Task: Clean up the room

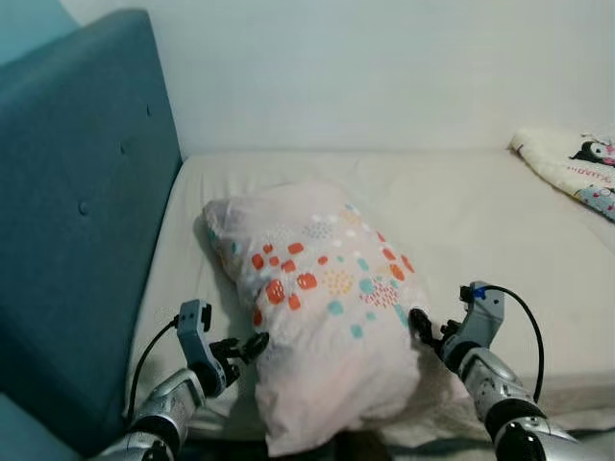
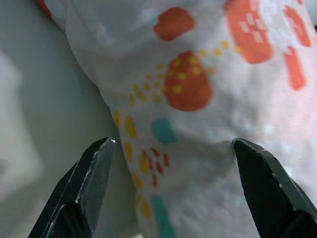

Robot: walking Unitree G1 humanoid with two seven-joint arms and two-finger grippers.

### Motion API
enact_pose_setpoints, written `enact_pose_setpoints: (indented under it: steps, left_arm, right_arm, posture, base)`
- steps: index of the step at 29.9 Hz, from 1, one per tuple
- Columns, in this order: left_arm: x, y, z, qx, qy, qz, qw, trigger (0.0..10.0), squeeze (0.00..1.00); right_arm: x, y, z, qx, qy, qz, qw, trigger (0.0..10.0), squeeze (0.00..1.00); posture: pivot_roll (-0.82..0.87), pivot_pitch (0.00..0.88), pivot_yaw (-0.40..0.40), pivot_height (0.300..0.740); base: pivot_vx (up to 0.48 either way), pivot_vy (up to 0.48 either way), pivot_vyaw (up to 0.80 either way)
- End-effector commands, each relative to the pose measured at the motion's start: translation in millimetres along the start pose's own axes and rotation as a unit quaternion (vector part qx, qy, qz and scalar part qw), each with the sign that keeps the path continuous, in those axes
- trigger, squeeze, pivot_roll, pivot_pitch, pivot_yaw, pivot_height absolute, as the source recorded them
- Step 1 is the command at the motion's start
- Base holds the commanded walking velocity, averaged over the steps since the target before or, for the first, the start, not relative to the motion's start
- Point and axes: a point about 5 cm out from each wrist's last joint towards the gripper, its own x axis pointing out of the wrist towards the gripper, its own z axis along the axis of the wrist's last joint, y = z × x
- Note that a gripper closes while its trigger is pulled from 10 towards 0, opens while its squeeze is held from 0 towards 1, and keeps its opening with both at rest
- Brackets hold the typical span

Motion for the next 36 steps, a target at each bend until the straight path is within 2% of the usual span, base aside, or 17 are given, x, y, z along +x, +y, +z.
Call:
enact_pose_setpoints:
  steps: [1, 4, 8, 9, 10, 12, 19, 22, 27, 29, 32, 36]
  left_arm:
    - [4.9, -4.0, 10.8, 0.006, -0.020, -0.014, 1.000, 10.0, 1.00]
    - [7.8, -6.0, 17.2, 0.014, -0.028, -0.018, 0.999, 10.0, 1.00]
    - [13.2, -11.7, 23.7, -0.003, -0.041, -0.034, 0.999, 10.0, 1.00]
    - [14.8, -15.0, 23.9, -0.012, -0.042, -0.050, 0.998, 10.0, 0.44]
    - [16.1, -18.2, 23.7, -0.024, -0.043, -0.066, 0.997, 10.0, 0.00]
    - [17.8, -25.4, 22.9, -0.055, -0.047, -0.111, 0.991, 10.0, 0.00]
    - [18.5, -31.4, 20.8, -0.070, -0.042, -0.147, 0.986, 10.0, 0.00]
    - [19.7, -39.0, 15.6, -0.084, -0.031, -0.182, 0.979, 10.0, 0.00]
    - [24.3, -52.1, 11.4, -0.078, -0.019, -0.215, 0.973, 10.0, 0.00]
    - [24.3, -52.1, 11.4, -0.078, -0.019, -0.215, 0.973, 10.0, 0.00]
    - [33.1, -71.9, 13.4, -0.054, -0.011, -0.255, 0.965, 10.0, 0.00]
    - [37.2, -81.6, 15.7, -0.047, -0.009, -0.273, 0.961, 10.0, 0.00]
  right_arm:
    - [0.4, 2.4, -1.5, 0.004, 0.000, 0.004, 1.000, 10.0, 0.00]
    - [0.1, 3.7, -4.6, 0.000, 0.004, 0.008, 1.000, 10.0, 0.00]
    - [-0.1, 6.6, -9.3, -0.001, 0.010, 0.013, 1.000, 10.0, 0.00]
    - [0.0, 7.7, -10.7, -0.002, 0.013, 0.015, 1.000, 10.0, 0.00]
    - [-0.2, 8.4, -12.5, -0.007, 0.017, 0.016, 1.000, 10.0, 0.00]
    - [-0.5, 9.1, -16.7, -0.029, 0.028, 0.009, 0.999, 10.0, 0.00]
    - [0.1, 10.5, -18.2, -0.039, 0.033, -0.001, 0.999, 10.0, 0.00]
    - [2.4, 16.6, -18.1, -0.045, 0.035, 0.003, 0.998, 10.0, 0.00]
    - [3.4, 19.0, -18.1, -0.049, 0.037, 0.000, 0.998, 10.0, 0.00]
    - [3.4, 19.0, -18.1, -0.049, 0.037, 0.000, 0.998, 10.0, 0.00]
    - [3.3, 18.6, -18.4, -0.049, 0.037, -0.004, 0.998, 10.0, 0.00]
    - [3.0, 17.7, -18.6, -0.049, 0.038, -0.006, 0.998, 10.0, 0.00]
  posture:
    - [-0.12, 0.000, -0.034, 0.560]
    - [-0.12, 0.000, -0.030, 0.550]
    - [-0.12, 0.000, -0.028, 0.535]
    - [-0.12, 0.000, -0.026, 0.530]
    - [-0.12, 0.000, -0.026, 0.525]
    - [-0.12, 0.000, -0.024, 0.525]
    - [-0.12, 0.000, -0.024, 0.525]
    - [-0.11, 0.000, -0.025, 0.525]
    - [-0.11, 0.000, -0.023, 0.525]
    - [-0.11, 0.000, -0.023, 0.525]
    - [-0.11, 0.000, -0.025, 0.525]
    - [-0.11, 0.000, -0.023, 0.525]
  base:
    - [0.000, 0.000, 0.00]
    - [0.000, 0.000, 0.00]
    - [0.000, 0.000, 0.00]
    - [0.000, 0.000, 0.00]
    - [0.000, 0.000, 0.00]
    - [0.000, 0.000, 0.00]
    - [0.000, 0.000, 0.00]
    - [0.000, 0.000, 0.00]
    - [0.000, 0.000, 0.00]
    - [0.000, 0.000, 0.00]
    - [0.000, 0.000, 0.00]
    - [0.000, 0.000, 0.00]
